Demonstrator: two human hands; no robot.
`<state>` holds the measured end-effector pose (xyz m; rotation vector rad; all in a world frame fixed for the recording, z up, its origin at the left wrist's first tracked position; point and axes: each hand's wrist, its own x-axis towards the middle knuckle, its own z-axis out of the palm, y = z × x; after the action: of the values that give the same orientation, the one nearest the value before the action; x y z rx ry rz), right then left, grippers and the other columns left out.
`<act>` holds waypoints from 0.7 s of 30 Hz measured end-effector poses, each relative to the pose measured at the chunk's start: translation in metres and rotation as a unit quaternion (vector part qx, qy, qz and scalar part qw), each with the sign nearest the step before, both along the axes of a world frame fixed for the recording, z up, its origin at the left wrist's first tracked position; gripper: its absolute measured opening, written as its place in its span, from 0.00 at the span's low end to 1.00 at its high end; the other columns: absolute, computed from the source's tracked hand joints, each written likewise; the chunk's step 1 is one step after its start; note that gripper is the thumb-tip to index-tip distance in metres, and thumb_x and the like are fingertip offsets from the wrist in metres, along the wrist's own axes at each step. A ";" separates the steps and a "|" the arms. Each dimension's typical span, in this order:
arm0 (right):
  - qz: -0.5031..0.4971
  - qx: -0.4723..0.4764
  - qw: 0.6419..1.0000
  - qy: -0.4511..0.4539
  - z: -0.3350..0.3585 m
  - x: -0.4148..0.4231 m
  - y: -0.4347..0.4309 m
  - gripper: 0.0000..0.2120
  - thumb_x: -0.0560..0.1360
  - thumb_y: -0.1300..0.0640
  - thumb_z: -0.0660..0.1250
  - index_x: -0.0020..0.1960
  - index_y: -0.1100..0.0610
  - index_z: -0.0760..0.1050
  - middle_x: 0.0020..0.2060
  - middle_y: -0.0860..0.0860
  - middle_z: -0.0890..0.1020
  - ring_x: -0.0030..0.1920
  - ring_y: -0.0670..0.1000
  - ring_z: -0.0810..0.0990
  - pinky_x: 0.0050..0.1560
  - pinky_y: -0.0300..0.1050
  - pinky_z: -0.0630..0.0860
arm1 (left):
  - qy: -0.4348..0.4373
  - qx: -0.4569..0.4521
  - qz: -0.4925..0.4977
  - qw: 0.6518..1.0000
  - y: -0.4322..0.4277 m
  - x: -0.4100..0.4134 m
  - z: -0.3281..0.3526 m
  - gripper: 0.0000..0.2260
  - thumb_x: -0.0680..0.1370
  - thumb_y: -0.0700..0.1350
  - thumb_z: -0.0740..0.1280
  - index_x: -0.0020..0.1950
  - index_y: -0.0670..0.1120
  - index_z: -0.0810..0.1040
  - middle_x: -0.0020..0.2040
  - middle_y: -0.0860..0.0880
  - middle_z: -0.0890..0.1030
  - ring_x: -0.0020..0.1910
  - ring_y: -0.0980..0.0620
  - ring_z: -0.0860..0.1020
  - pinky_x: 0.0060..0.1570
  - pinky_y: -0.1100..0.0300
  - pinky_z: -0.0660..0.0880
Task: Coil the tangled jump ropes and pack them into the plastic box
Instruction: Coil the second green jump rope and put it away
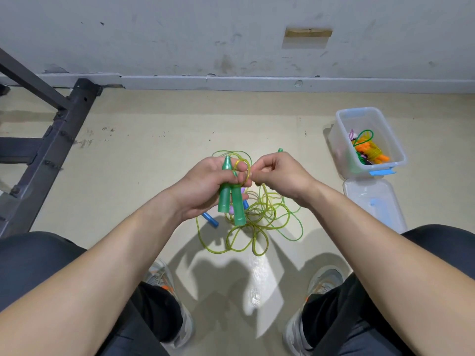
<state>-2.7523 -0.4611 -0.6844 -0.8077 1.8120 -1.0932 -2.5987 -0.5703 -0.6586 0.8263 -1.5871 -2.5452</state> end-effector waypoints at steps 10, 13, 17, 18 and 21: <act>0.014 -0.062 0.993 -0.104 0.006 0.007 -0.003 0.05 0.74 0.60 0.69 0.43 0.62 0.81 0.34 0.55 0.79 0.30 0.48 0.68 0.32 0.41 0.63 | -0.022 -0.044 0.006 0.999 0.001 -0.003 0.003 0.10 0.79 0.29 0.61 0.49 0.42 0.75 0.37 0.46 0.77 0.41 0.50 0.80 0.47 0.50 0.82; 0.012 -0.069 0.986 -0.151 0.003 0.007 0.000 0.06 0.80 0.64 0.66 0.44 0.59 0.77 0.33 0.53 0.80 0.29 0.46 0.69 0.31 0.38 0.64 | -0.026 -0.053 0.032 0.998 0.004 -0.004 0.002 0.10 0.79 0.28 0.60 0.47 0.42 0.75 0.37 0.46 0.78 0.40 0.50 0.81 0.43 0.52 0.82; 0.007 -0.016 0.998 -0.060 -0.002 0.013 -0.003 0.07 0.80 0.59 0.63 0.43 0.56 0.76 0.36 0.51 0.79 0.29 0.45 0.71 0.34 0.41 0.67 | -0.055 -0.082 0.111 0.989 0.011 -0.007 -0.005 0.07 0.78 0.30 0.62 0.47 0.39 0.76 0.40 0.42 0.78 0.37 0.48 0.79 0.40 0.52 0.81; 0.004 0.002 1.000 0.003 -0.003 0.017 -0.004 0.06 0.80 0.57 0.64 0.45 0.56 0.76 0.36 0.49 0.80 0.28 0.42 0.72 0.35 0.39 0.67 | -0.075 -0.100 0.131 0.984 0.013 -0.008 -0.010 0.05 0.78 0.31 0.64 0.47 0.39 0.76 0.41 0.42 0.78 0.39 0.47 0.79 0.43 0.50 0.82; -0.013 0.016 0.991 0.130 -0.009 0.024 -0.009 0.06 0.77 0.53 0.69 0.45 0.55 0.76 0.34 0.45 0.79 0.30 0.39 0.74 0.34 0.34 0.68 | -0.145 -0.173 0.178 0.958 0.015 -0.010 -0.022 0.03 0.80 0.38 0.67 0.49 0.39 0.79 0.45 0.39 0.83 0.44 0.46 0.81 0.50 0.45 0.83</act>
<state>-2.7280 -0.4699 -0.6934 -0.9470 2.0557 -1.0091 -2.6083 -0.5552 -0.6805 1.3392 -1.6972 -1.8986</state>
